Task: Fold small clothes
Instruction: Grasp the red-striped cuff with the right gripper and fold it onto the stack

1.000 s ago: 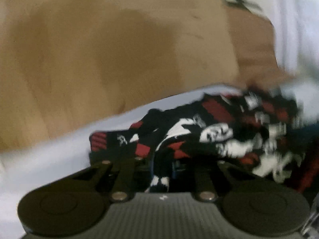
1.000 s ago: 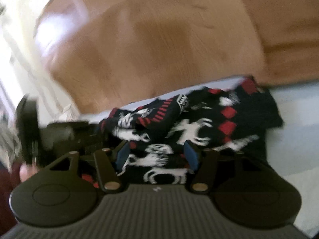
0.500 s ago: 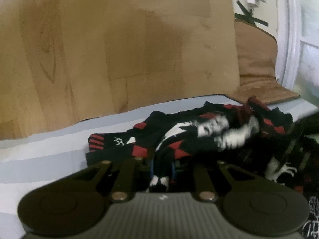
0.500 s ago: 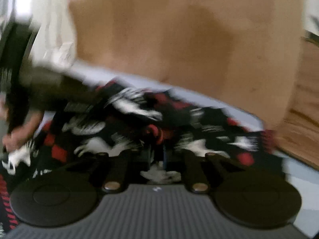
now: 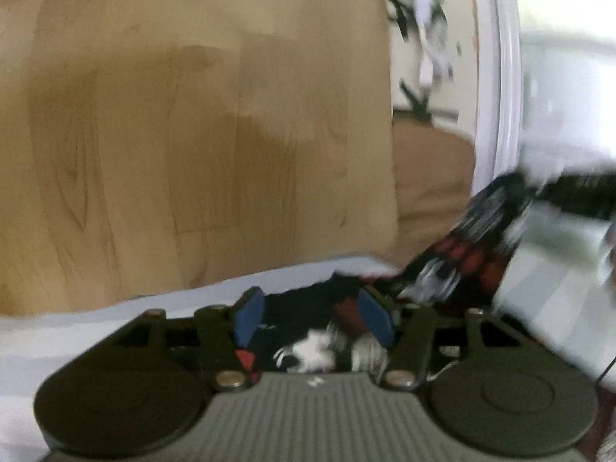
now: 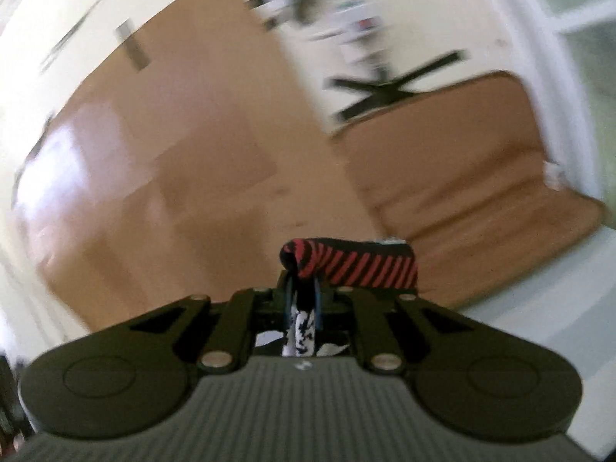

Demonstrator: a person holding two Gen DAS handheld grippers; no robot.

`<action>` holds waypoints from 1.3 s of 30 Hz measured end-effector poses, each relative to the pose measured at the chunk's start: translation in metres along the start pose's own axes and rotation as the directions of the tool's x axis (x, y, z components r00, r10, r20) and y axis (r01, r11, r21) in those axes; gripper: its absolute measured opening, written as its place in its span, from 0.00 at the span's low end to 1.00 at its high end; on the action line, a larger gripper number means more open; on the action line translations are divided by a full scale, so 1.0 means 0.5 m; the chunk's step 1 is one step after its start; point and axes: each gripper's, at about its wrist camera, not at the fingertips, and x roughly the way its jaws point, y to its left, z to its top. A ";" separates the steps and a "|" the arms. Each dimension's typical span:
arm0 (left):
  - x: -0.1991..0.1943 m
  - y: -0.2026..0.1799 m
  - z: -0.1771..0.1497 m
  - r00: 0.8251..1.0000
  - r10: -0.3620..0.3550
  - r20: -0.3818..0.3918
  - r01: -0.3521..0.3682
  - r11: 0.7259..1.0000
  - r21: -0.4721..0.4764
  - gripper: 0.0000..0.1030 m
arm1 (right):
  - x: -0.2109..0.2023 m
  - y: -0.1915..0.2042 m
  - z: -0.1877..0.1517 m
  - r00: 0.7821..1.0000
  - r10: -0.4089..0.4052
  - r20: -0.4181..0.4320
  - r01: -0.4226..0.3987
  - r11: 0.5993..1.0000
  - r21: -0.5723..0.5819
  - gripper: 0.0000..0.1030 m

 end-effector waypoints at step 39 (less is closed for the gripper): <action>0.067 0.005 -0.042 0.988 0.056 -0.143 -0.059 0.998 -0.017 0.55 | 0.203 -0.050 -0.074 0.915 -0.315 -0.253 0.228 0.920 -0.320 0.41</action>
